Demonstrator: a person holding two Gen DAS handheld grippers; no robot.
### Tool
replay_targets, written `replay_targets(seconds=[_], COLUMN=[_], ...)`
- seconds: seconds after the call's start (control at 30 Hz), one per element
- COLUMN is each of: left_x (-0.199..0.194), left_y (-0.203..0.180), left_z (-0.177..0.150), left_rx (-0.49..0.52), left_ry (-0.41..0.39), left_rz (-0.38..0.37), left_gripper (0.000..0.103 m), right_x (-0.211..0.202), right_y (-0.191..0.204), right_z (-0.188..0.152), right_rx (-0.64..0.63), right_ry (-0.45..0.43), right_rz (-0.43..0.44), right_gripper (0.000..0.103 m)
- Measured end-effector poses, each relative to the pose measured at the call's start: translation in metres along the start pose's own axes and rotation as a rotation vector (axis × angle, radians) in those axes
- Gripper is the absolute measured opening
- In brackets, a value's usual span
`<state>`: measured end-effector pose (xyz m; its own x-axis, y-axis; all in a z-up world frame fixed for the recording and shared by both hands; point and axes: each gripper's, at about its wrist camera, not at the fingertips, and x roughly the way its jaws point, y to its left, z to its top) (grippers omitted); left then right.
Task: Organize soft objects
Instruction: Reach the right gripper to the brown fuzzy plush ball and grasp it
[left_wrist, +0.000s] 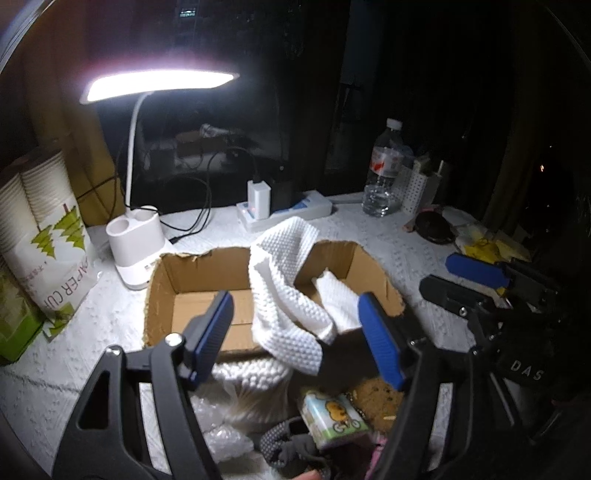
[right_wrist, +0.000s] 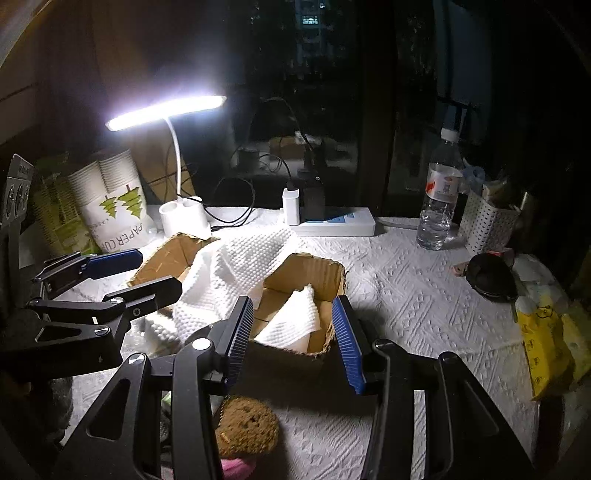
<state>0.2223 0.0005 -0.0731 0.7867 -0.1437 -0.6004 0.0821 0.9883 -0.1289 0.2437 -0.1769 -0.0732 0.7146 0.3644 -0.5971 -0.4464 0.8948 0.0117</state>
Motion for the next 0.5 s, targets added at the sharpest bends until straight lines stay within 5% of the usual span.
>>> replay_targets(seconds=[0.5], left_x=[-0.033], left_y=[0.01], left_z=[-0.028], left_rx=[-0.026], left_ry=[-0.027], left_rz=[-0.007], left_gripper=[0.081], right_x=[-0.025], right_y=[0.017], right_z=[-0.022], right_rx=[0.0], right_ry=[-0.006], right_rz=[-0.019], right_gripper=[0.057])
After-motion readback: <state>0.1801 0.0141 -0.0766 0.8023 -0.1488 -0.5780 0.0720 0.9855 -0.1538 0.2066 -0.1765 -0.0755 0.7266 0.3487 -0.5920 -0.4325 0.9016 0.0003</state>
